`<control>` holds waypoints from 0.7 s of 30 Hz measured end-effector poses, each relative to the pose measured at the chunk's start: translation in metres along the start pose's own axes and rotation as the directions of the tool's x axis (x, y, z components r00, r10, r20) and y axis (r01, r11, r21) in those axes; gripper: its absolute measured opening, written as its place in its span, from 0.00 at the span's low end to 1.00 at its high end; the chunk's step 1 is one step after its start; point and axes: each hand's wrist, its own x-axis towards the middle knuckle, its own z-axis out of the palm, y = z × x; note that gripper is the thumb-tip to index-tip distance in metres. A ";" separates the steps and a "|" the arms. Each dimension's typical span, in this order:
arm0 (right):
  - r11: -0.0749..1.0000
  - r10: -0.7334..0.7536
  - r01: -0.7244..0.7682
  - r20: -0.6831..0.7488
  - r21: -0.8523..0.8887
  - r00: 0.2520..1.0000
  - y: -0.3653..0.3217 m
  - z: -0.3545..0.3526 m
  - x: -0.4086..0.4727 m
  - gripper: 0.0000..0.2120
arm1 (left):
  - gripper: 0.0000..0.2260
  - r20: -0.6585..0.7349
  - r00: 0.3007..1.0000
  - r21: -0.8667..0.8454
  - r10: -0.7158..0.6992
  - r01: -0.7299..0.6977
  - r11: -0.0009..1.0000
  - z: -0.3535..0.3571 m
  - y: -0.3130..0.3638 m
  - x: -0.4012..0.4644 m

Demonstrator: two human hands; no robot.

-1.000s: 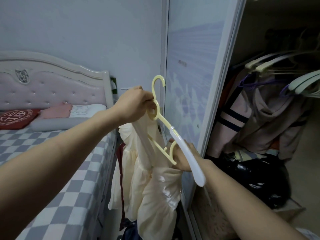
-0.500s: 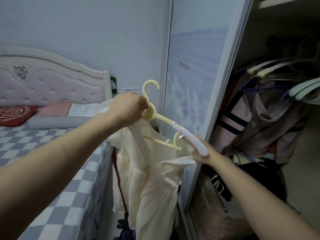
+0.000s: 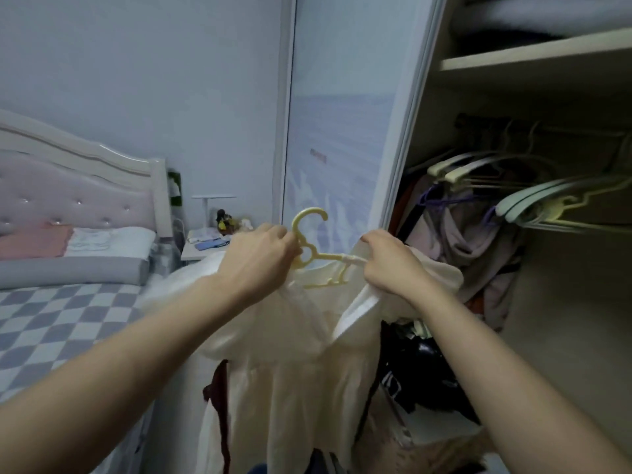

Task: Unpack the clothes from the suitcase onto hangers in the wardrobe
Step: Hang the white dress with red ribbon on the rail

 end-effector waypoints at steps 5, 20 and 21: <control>0.994 -0.087 0.092 0.083 -0.065 0.993 -0.042 -0.015 -0.030 0.03 | 0.11 -0.042 0.997 -0.097 -0.059 0.055 0.994 0.007 0.014 0.008; 0.875 -0.068 0.144 -0.177 0.461 0.982 0.019 0.000 -0.035 0.09 | 0.26 -0.167 0.986 -0.392 0.023 -0.088 0.916 -0.004 -0.005 0.007; 0.835 0.004 0.095 -0.178 0.542 0.984 0.022 0.001 -0.035 0.10 | 0.26 -0.156 0.987 -0.370 0.036 -0.092 0.925 -0.006 -0.007 0.006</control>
